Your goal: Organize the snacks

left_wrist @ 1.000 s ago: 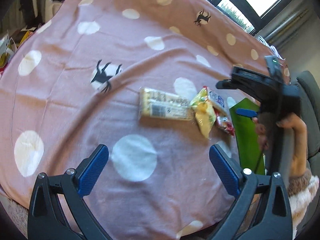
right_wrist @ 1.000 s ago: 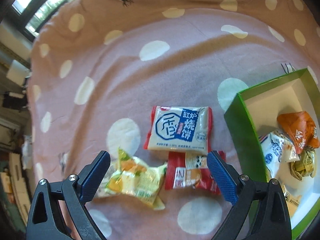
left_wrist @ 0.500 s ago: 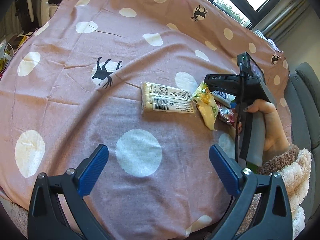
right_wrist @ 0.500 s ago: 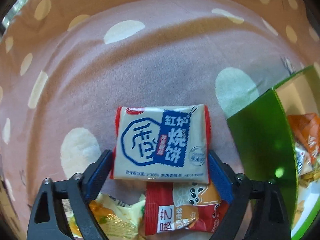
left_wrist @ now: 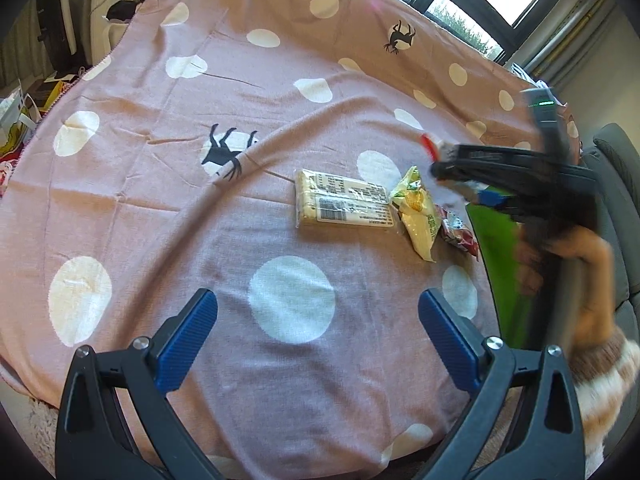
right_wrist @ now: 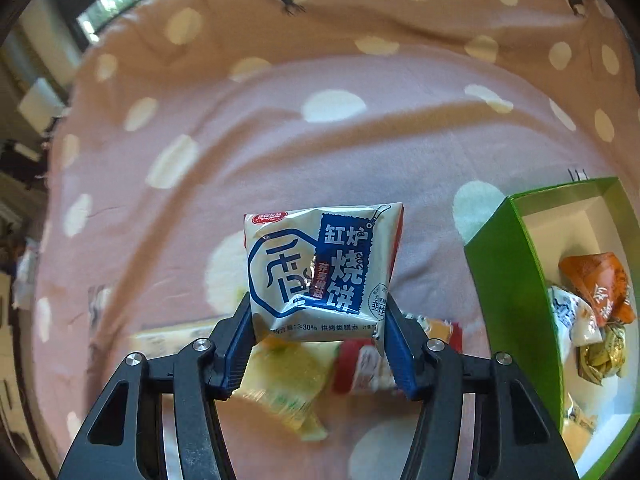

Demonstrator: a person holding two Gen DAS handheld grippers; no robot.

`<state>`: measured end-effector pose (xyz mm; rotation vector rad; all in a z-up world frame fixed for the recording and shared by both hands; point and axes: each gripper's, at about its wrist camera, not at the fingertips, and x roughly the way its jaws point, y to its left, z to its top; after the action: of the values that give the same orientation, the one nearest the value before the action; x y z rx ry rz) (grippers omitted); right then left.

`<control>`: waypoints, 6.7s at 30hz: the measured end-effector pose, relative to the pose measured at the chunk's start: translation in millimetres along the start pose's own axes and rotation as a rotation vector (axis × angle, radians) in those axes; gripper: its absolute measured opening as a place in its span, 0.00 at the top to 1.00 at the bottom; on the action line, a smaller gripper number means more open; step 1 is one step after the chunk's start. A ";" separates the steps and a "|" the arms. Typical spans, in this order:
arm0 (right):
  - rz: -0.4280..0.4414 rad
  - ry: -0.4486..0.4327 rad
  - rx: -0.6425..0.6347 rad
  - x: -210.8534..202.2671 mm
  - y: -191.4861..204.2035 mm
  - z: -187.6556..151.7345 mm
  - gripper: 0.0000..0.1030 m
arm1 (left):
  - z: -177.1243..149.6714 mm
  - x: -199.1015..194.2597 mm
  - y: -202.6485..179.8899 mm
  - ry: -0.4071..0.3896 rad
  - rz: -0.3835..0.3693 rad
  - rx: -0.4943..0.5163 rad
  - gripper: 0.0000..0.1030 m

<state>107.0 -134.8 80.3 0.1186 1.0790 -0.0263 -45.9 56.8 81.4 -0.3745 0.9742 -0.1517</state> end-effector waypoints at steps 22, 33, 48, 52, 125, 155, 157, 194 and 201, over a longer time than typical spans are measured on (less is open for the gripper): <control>0.188 0.166 -0.100 -9.5 20.4 -128.9 0.26 | -11.2 -4.3 19.2 0.009 0.060 -0.017 0.02; 0.263 0.076 -0.006 -43.0 -6.8 -127.4 0.24 | -20.3 7.3 -4.1 0.074 -0.029 0.015 0.08; 0.256 0.063 0.032 -29.7 -19.0 -124.5 0.41 | -39.5 51.2 -48.4 0.216 -0.133 0.087 0.49; 0.306 0.107 0.037 -16.5 -16.5 -124.5 0.42 | -41.3 58.2 -55.6 0.213 -0.115 0.119 0.58; 0.269 -0.420 0.251 -129.1 -211.6 -42.4 0.54 | 30.0 76.4 -317.7 -0.043 -0.326 0.590 0.75; 0.230 -0.202 0.407 -52.4 -259.4 -34.4 0.54 | 24.1 158.3 -326.3 0.195 -0.296 0.511 0.75; 0.225 -0.195 0.414 -50.6 -260.8 -34.9 0.54 | 24.2 160.6 -326.9 0.201 -0.292 0.511 0.75; 0.149 -0.107 0.488 -28.1 -269.4 -39.2 0.52 | 14.9 183.7 -336.5 0.227 -0.189 0.551 0.73; 0.096 -0.142 0.488 -38.9 -269.4 -42.2 0.36 | 20.0 158.2 -327.1 0.209 -0.261 0.511 0.66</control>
<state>30.3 -399.2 72.3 0.5995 0.9069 -0.2095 72.2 -287.2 91.5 -0.0113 1.0482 -0.6739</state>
